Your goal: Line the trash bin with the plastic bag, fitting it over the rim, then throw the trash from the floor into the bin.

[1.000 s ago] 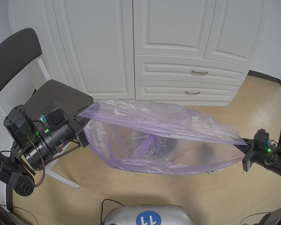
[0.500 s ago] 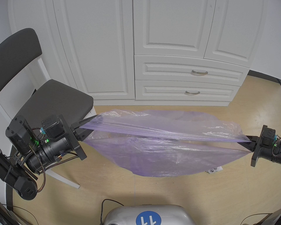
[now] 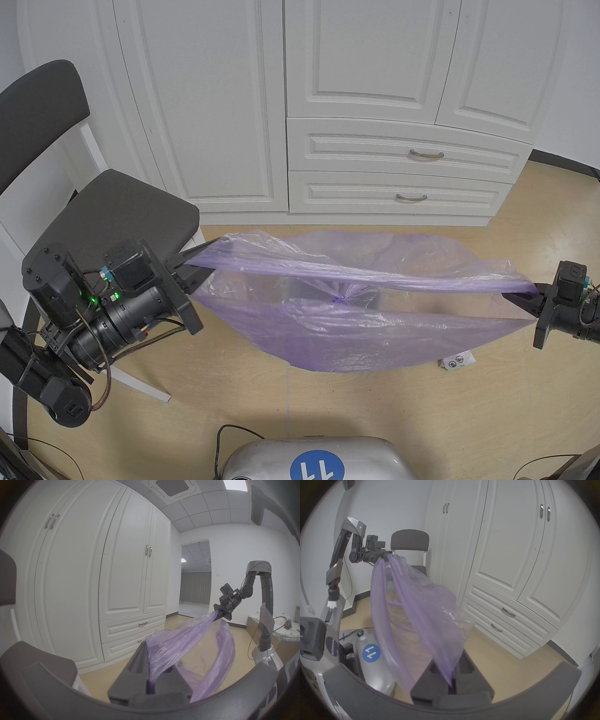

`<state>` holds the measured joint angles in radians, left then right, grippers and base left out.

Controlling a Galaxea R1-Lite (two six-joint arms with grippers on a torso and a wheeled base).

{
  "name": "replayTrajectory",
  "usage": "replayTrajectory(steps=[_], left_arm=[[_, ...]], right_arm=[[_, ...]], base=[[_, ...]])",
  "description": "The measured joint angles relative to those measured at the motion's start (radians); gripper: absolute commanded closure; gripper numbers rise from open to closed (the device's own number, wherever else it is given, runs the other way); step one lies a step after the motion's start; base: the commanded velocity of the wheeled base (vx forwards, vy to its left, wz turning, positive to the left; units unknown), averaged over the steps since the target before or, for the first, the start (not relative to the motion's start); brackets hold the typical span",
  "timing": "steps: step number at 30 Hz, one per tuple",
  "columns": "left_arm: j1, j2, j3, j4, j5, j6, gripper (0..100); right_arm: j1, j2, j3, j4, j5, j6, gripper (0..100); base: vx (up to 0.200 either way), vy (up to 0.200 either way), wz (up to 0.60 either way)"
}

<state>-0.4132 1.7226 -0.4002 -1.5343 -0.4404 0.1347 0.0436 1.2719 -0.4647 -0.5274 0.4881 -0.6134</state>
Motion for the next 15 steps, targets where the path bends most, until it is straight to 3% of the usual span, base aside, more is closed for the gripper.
replayTrajectory(steps=[6, 15], left_arm=[[-0.113, 0.028, -0.013, 0.0, 0.11, 0.006, 100], [-0.197, 0.061, -0.031, 0.001, 0.139, 0.005, 100]], right_arm=[[0.04, 0.013, -0.011, -0.002, -0.001, 0.031, 100], [0.111, 0.063, -0.031, -0.078, -0.004, 0.118, 100]], base=[[0.0, 0.0, 0.0], [0.0, 0.0, 0.0]])
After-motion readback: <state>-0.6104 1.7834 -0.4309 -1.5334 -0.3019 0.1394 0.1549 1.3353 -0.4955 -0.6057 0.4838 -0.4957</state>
